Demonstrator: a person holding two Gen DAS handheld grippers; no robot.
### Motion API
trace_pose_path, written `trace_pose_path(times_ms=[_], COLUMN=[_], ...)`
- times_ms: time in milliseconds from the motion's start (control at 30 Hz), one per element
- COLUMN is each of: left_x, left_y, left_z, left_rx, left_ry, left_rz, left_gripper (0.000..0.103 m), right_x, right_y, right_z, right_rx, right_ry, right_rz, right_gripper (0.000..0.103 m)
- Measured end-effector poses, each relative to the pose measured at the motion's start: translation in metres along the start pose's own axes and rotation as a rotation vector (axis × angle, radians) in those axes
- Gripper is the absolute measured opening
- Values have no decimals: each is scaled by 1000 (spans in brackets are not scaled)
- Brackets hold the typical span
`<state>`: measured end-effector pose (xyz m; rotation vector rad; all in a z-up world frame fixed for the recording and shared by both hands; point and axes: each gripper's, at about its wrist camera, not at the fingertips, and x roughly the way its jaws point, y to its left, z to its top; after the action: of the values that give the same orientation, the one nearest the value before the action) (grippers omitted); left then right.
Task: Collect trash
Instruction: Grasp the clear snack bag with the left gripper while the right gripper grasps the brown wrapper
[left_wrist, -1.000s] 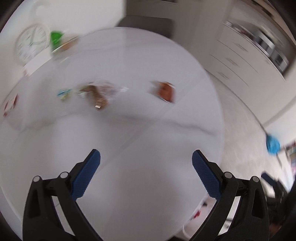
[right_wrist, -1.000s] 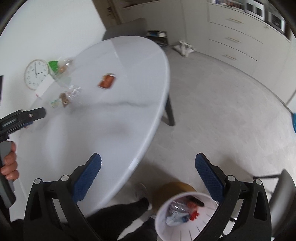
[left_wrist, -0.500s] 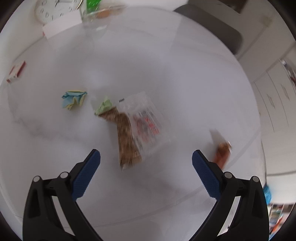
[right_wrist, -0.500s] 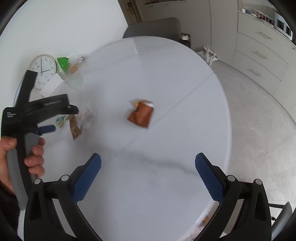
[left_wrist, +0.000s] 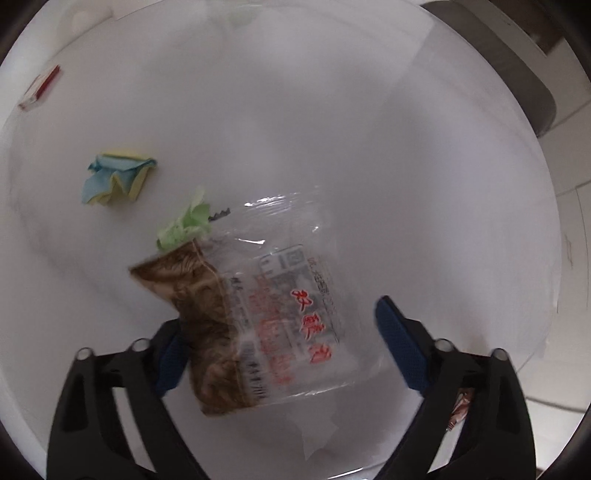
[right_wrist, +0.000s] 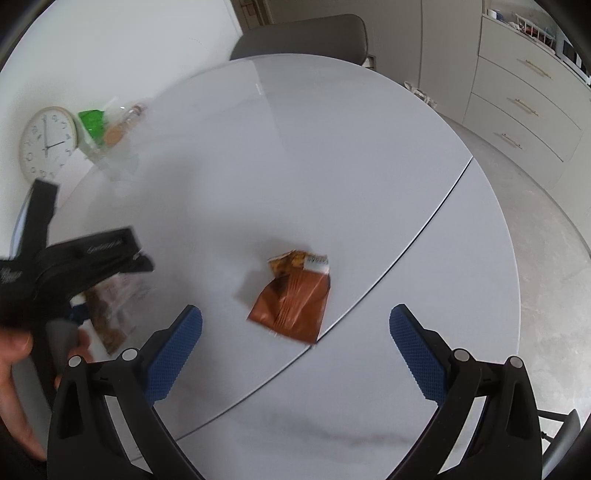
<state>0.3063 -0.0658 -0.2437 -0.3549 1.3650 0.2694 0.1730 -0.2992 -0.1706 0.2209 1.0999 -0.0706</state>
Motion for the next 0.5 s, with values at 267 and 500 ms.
trace_pose_path(times_ms=[267, 500], left_x=[-8, -17], left_y=[2, 8], left_z=[-15, -25], left_rx=[45, 88], left_ry=[-28, -48], left_rz=[-1, -45], left_gripper=[70, 62], right_x=[28, 40], right_y=[8, 18], right_z=[5, 7], right_rx=[12, -34], right_ry=[32, 44], right_rz=[-19, -21], right_gripper=[101, 69])
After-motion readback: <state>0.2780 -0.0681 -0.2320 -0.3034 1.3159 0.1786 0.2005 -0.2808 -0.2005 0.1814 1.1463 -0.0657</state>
